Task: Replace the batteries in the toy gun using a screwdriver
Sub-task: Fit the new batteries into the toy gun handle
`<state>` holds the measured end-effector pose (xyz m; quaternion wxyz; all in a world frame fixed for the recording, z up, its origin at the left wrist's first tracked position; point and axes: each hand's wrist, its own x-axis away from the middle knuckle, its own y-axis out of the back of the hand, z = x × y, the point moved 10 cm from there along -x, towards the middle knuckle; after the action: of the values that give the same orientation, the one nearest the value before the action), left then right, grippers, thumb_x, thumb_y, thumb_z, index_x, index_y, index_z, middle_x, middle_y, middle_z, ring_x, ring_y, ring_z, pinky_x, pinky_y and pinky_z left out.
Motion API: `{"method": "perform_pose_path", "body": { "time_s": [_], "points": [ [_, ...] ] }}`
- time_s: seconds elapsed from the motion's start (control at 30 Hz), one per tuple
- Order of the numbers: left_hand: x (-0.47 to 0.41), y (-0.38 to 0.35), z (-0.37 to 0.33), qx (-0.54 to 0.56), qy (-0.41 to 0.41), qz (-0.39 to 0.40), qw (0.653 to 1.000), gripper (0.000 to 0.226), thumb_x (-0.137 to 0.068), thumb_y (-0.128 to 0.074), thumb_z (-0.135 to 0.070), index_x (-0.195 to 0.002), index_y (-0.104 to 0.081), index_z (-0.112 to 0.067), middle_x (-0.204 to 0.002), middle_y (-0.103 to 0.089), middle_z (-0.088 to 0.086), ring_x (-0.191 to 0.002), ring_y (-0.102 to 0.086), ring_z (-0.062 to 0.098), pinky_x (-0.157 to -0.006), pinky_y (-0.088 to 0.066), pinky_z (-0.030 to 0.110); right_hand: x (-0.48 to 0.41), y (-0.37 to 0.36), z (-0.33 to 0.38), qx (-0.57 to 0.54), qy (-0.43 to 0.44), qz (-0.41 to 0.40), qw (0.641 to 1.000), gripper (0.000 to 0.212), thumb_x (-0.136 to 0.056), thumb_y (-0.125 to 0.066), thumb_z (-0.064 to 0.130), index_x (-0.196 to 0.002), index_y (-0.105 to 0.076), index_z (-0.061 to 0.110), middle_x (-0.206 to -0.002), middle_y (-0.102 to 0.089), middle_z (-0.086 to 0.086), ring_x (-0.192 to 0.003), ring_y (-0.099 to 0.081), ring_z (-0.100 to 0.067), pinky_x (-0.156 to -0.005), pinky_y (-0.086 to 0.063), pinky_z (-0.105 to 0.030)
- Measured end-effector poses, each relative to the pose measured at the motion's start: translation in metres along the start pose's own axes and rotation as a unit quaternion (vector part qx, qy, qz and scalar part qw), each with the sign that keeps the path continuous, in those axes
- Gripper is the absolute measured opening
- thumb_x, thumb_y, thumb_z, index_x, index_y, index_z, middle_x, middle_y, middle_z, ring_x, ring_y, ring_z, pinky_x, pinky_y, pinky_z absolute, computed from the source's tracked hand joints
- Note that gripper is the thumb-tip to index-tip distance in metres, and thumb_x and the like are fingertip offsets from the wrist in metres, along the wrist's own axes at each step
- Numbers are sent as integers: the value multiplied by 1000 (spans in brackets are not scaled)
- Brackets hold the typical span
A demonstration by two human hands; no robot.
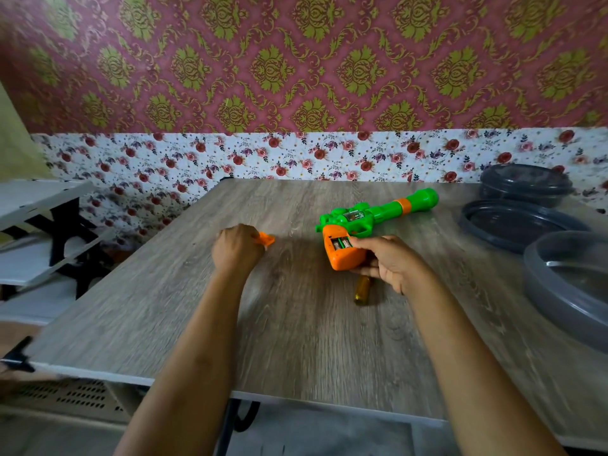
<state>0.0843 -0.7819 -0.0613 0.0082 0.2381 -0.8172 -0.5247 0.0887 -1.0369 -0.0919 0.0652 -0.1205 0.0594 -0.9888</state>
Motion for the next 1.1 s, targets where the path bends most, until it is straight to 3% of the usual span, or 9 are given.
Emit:
{"method": "perform_pose_path", "body": {
  "time_s": [0.2, 0.3, 0.43, 0.5, 0.57, 0.7, 0.77, 0.87, 1.1],
  "points": [
    [7, 5, -3, 37, -9, -7, 999, 18, -86, -66, -23, -97, -74, -11, -102, -69, 14, -89, -63, 29, -65, -45, 28, 2, -2, 0, -11, 0, 14, 1000, 37, -88, -57, 6, -123, -50, -3, -111, -55, -17, -98, -54, -23, -45, -54, -22],
    [7, 11, -12, 192, -21, -29, 981, 11, -87, -63, -22, -83, -70, -15, -92, -70, 12, -71, -62, 20, -60, -46, 26, 1, -2, 0, -7, 1, 14, 1000, 31, -88, -57, 6, -119, -53, 0, -123, -55, -20, -102, -52, -24, -49, -55, -26],
    [16, -13, -31, 574, 70, 102, 809, 13, -94, -52, -16, -99, -59, -6, -101, -63, 24, -73, -64, 21, -62, -58, 25, 1, -2, -1, -4, -1, 14, 1000, 17, -87, -59, 6, -104, -55, 4, -130, -52, -22, -110, -53, -27, -47, -54, -23],
    [25, -22, -44, 660, 91, 165, 727, 28, -97, -45, -18, -119, -46, -1, -99, -64, 24, -73, -69, 23, -55, -56, 22, -1, -1, -1, -5, 1, 9, 1000, 30, -87, -59, 7, -116, -53, 0, -130, -52, -22, -118, -52, -31, -47, -54, -22],
    [30, -24, -55, 694, 90, 197, 687, 31, -98, -39, -17, -126, -40, -2, -96, -64, 23, -68, -71, 23, -53, -56, 22, -3, 0, -2, -4, 2, 6, 1000, 33, -87, -60, 7, -118, -53, 0, -130, -52, -21, -118, -52, -30, -47, -54, -22],
    [35, -25, -62, 654, 78, 191, 728, 18, -97, -37, -4, -102, -53, -10, -95, -60, 17, -74, -66, 24, -52, -56, 20, -4, -1, -4, 0, -8, 10, 1000, 11, -87, -60, 8, -97, -57, 5, -128, -53, -21, -119, -52, -32, -48, -55, -23],
    [36, -27, -63, 624, 68, 194, 754, 17, -97, -41, -2, -92, -53, -13, -94, -58, 13, -77, -63, 22, -55, -57, 20, -6, -1, -5, 2, -5, 11, 1000, 21, -87, -60, 8, -107, -57, 2, -129, -52, -20, -120, -51, -31, -54, -57, -28],
    [40, -30, -65, 584, 54, 212, 782, 12, -96, -48, -6, -90, -54, -14, -91, -60, 9, -79, -63, 20, -57, -57, 21, -9, -1, -6, -15, -10, 14, 1000, 38, -86, -60, 5, -122, -52, -5, -123, -55, -19, -122, -50, -31, -66, -55, -33],
    [39, -28, -67, 583, 45, 208, 784, 13, -93, -53, -7, -104, -56, -12, -89, -57, 7, -72, -57, 15, -50, -52, 15, -10, -13, -9, -54, -13, 74, 996, 36, -87, -56, 0, -122, -53, -5, -86, -60, -6, -88, -56, -18, -52, -54, -20]
  ]
}}
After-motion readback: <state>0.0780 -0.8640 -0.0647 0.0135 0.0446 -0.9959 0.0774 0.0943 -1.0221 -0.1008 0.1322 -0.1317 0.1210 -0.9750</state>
